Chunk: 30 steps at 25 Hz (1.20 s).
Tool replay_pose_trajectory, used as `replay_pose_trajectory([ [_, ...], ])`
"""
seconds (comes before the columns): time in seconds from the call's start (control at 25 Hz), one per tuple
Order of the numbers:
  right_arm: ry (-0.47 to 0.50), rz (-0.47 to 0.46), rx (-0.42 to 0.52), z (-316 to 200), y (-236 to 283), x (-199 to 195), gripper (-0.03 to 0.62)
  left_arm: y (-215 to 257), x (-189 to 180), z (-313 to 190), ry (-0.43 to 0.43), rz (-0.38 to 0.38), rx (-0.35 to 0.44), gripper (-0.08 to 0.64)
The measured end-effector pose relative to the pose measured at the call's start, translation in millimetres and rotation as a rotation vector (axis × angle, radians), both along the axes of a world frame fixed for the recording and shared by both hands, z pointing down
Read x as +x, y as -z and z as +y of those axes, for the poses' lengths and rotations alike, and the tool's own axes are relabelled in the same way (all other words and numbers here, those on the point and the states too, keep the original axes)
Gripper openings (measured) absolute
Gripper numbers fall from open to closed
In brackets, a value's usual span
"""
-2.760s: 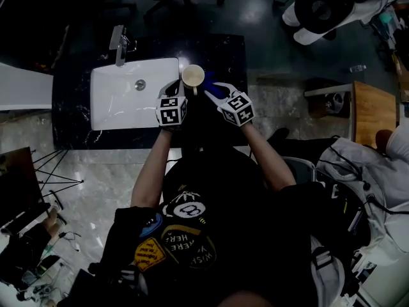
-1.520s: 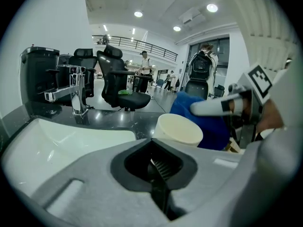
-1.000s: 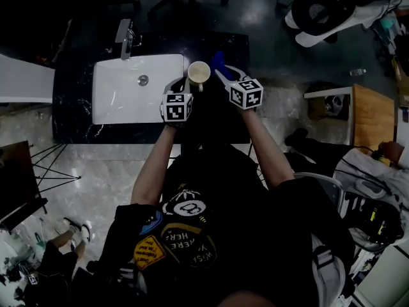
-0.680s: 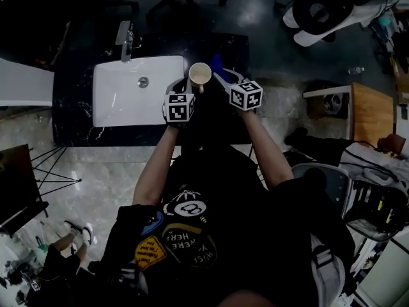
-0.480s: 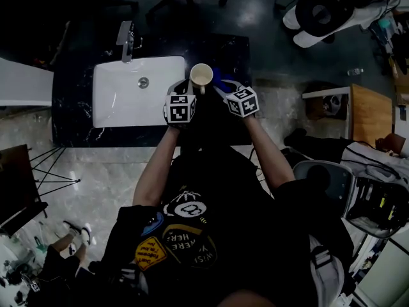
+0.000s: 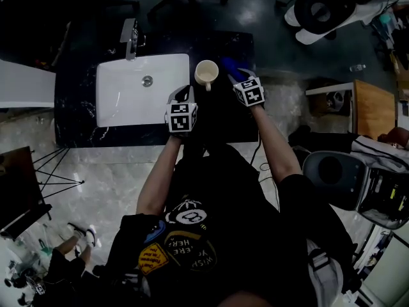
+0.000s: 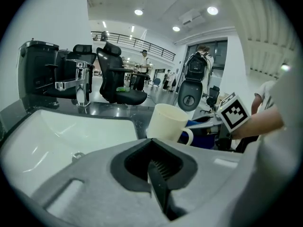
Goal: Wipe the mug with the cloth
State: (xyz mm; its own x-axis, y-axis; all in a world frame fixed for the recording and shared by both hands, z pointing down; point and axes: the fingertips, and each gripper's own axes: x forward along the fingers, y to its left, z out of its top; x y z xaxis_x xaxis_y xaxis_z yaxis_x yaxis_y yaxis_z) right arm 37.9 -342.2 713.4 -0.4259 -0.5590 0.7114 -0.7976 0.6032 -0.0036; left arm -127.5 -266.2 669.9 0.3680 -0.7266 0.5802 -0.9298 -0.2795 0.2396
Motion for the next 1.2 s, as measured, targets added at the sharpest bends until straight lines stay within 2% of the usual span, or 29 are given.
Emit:
replay_pose_trajectory([
  [0.08, -0.036, -0.102, 0.027, 10.6, 16.6, 3.8, 0.168, 5.6, -1.6, 11.2, 0.014, 0.044, 0.007, 0.005],
  [0.24, -0.135, -0.31, 0.12, 49.5, 62.0, 20.7, 0.196, 30.5, 0.7, 32.2, 0.056, 0.193, 0.04, 0.005],
  [0.32, -0.154, -0.389, 0.162, 71.6, 87.8, 26.4, 0.212, 45.8, 9.1, 43.8, 0.033, 0.197, 0.077, 0.005],
  [0.36, -0.151, -0.414, 0.18, 84.1, 99.7, 28.0, 0.193, 53.0, 14.4, 51.6, 0.013, 0.182, 0.098, 0.005],
  [0.44, -0.148, -0.428, 0.219, 112.0, 119.4, 32.9, 0.094, 66.1, 27.7, 70.6, -0.033, 0.143, 0.136, 0.005],
  [0.52, -0.167, -0.42, 0.213, 147.2, 127.0, 38.9, 0.006, 76.8, 42.8, 96.1, -0.07, 0.103, 0.162, 0.005],
  [0.6, -0.165, -0.424, 0.154, 189.4, 124.7, 37.5, 0.003, 85.5, 57.4, 126.2, -0.085, 0.065, 0.175, 0.005],
  [0.68, -0.114, -0.441, 0.126, 232.7, 125.8, 28.5, 0.003, 93.8, 70.2, 157.4, -0.074, 0.027, 0.181, 0.005],
  [0.76, -0.07, -0.463, 0.138, 273.3, 134.3, 25.6, 0.002, 104.7, 85.2, 190.8, -0.048, 0.012, 0.195, 0.005],
  [1.0, -0.063, -0.557, 0.216, 362.7, 171.6, 50.5, 0.002, 138.1, 124.6, 292.5, -0.025, 0.007, 0.29, 0.005],
  [1.12, -0.021, -0.543, 0.213, 396.3, 173.7, 61.5, 0.002, 144.0, 128.3, 323.7, -0.006, 0.004, 0.297, 0.005],
  [1.2, -0.027, -0.533, 0.202, 413.5, 173.0, 70.6, 0.002, 147.4, 127.3, 338.5, 0.003, -0.004, 0.3, 0.005],
])
